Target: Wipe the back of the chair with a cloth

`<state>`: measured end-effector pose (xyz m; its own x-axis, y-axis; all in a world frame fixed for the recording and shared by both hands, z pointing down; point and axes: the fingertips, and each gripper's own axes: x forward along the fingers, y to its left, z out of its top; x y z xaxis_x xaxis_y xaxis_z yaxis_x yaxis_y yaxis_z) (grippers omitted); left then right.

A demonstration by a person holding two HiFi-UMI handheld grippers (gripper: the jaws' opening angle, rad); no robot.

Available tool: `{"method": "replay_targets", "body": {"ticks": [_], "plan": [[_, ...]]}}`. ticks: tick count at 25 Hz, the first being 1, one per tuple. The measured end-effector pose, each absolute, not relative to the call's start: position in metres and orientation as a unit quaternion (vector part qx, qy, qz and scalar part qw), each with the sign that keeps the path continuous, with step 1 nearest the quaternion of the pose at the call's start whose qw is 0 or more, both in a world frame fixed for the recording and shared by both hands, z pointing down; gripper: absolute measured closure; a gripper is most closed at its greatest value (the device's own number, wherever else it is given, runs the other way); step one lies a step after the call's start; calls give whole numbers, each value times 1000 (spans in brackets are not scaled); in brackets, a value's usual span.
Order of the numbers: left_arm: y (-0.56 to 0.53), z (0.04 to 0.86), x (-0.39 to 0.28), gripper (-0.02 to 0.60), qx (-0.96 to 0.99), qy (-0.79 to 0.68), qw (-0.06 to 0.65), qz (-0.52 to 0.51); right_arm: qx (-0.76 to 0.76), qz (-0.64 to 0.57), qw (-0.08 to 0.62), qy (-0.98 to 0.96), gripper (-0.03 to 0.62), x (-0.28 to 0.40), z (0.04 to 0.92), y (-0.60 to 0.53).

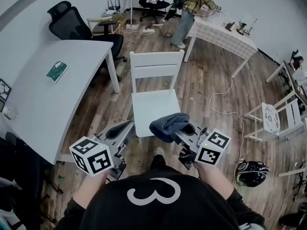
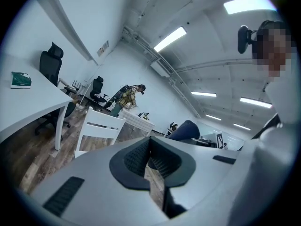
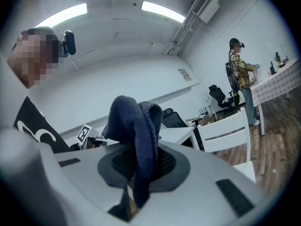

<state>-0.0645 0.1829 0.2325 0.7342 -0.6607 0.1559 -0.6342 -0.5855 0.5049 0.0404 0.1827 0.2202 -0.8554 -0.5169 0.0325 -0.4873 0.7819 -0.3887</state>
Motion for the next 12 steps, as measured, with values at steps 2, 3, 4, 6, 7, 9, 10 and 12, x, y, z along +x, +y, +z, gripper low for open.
{"method": "replay_targets", "body": {"ticks": [2,3,4,6,7,9,10,12], "plan": [[198,225,-64,568,893,-363,266,-28,-268,-186,46,944,543,41,212,199],[204,222,-63,568,894,-363,262,-29,-268,-184,50,944,543,42,209,205],[208,219,-61,568,895,-363,257,-30,-266,-184,53,945,545,43,207,210],[215,215,-58,568,897,-362,251,-29,-264,-184,57,945,545,44,204,217],[216,213,-57,568,898,-361,250,-28,-264,-183,55,945,545,44,203,218],[217,212,-55,568,899,-360,249,-29,-265,-183,53,945,545,45,204,219],[216,211,-55,568,899,-360,249,-30,-264,-185,54,945,545,44,204,219],[215,210,-54,568,899,-359,249,-30,-261,-188,58,945,545,44,202,219]]}}
